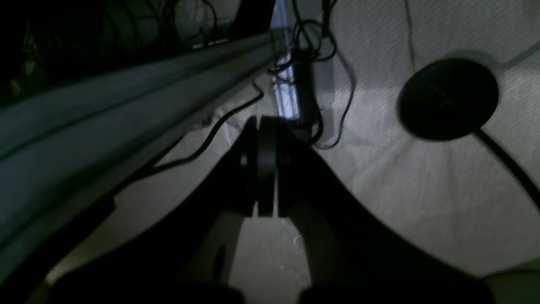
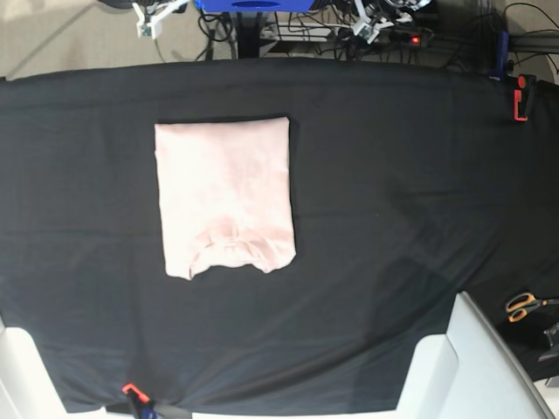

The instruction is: Fold the T-shirt properly

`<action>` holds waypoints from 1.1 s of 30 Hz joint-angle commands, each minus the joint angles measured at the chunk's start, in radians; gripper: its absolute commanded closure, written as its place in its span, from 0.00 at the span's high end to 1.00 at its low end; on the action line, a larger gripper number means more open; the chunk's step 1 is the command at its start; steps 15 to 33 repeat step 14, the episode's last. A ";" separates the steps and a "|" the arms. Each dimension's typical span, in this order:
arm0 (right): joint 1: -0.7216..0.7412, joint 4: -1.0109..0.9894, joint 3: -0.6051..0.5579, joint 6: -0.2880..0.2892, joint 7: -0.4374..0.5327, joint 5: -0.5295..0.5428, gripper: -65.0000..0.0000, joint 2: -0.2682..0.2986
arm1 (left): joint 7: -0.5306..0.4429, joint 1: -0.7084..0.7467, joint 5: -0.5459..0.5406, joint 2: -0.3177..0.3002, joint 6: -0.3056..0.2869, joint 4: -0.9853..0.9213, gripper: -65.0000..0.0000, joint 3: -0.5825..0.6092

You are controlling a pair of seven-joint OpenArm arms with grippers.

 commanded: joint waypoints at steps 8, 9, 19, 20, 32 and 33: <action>-0.013 -0.001 0.002 0.005 -0.035 -0.004 0.00 -0.001 | -0.004 -0.030 0.006 -0.024 -0.006 0.003 0.00 0.014; -0.010 0.002 0.002 0.005 -0.035 -0.004 0.00 -0.001 | -0.004 -0.038 0.006 -0.024 -0.006 0.003 0.00 0.015; -0.007 0.007 0.001 0.005 -0.035 -0.004 0.00 -0.001 | -0.005 -0.050 0.007 -0.024 -0.006 0.003 0.00 0.009; -0.007 0.007 0.001 0.005 -0.035 -0.004 0.00 -0.001 | -0.005 -0.050 0.007 -0.024 -0.006 0.003 0.00 0.009; -0.007 0.007 0.001 0.005 -0.035 -0.004 0.00 -0.001 | -0.005 -0.050 0.007 -0.024 -0.006 0.003 0.00 0.009; -0.007 0.007 0.001 0.005 -0.035 -0.004 0.00 -0.001 | -0.005 -0.050 0.007 -0.024 -0.006 0.003 0.00 0.009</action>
